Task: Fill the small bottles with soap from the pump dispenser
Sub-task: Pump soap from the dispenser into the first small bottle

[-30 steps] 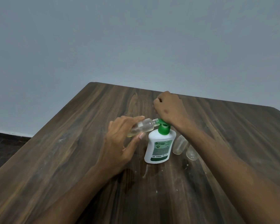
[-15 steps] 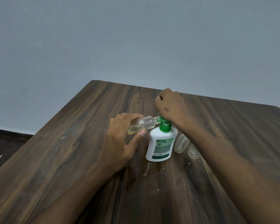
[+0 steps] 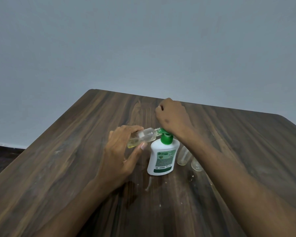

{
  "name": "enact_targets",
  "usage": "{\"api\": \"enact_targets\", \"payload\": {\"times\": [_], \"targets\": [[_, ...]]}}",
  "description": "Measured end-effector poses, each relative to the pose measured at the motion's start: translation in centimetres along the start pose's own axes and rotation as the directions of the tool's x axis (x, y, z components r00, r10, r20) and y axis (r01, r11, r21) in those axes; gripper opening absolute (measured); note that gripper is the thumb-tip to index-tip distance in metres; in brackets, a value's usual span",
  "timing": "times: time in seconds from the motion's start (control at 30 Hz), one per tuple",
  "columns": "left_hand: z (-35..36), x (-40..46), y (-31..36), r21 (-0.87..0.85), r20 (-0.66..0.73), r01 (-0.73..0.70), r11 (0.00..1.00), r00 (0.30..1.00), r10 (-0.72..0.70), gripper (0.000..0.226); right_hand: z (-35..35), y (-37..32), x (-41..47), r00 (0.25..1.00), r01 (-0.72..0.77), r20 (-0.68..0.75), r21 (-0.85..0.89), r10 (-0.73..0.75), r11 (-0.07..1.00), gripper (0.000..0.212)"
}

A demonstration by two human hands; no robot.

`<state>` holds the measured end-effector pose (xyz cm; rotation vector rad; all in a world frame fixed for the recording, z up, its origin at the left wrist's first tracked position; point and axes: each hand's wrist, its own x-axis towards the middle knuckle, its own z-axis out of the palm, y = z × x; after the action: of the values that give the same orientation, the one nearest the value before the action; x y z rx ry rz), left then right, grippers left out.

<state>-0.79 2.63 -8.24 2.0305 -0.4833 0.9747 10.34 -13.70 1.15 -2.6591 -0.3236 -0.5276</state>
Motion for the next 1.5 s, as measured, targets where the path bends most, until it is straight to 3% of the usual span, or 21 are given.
{"api": "enact_targets", "payload": {"times": [1.1,1.5], "targets": [[-0.1,0.0,0.2,0.026,0.03,0.018,0.999,0.999,-0.019,0.032,0.2,-0.3,0.2,0.997,-0.058,0.05,0.057,0.055,0.997,0.033],[0.0,0.0,0.4,0.02,0.009,0.01,1.0,1.0,-0.01,0.03,-0.4,-0.3,0.1,0.999,0.016,-0.043,-0.025,-0.017,1.0,0.032]]}}
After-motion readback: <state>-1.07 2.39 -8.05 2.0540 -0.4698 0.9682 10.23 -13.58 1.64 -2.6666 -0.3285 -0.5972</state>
